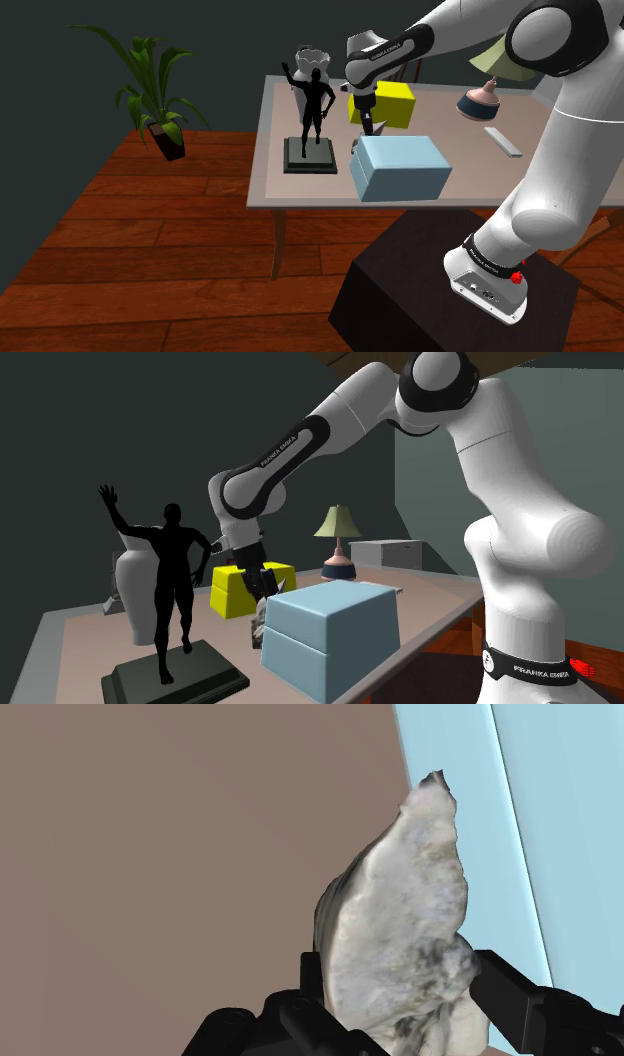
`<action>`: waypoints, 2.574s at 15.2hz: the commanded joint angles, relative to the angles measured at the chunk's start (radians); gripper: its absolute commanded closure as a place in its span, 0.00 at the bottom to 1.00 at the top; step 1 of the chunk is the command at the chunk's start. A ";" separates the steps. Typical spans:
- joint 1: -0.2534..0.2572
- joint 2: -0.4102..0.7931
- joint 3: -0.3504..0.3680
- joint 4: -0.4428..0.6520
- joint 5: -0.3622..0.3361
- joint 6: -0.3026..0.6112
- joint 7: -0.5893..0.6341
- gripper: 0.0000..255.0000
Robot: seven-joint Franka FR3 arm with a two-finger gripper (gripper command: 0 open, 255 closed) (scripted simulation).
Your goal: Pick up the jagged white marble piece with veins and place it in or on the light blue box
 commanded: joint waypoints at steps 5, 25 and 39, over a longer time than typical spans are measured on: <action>0.000 0.000 0.000 0.000 0.000 0.000 0.000 1.00; 0.008 -0.103 -0.004 0.115 -0.015 -0.216 -0.011 1.00; 0.011 -0.139 -0.005 0.257 -0.021 -0.393 -0.025 1.00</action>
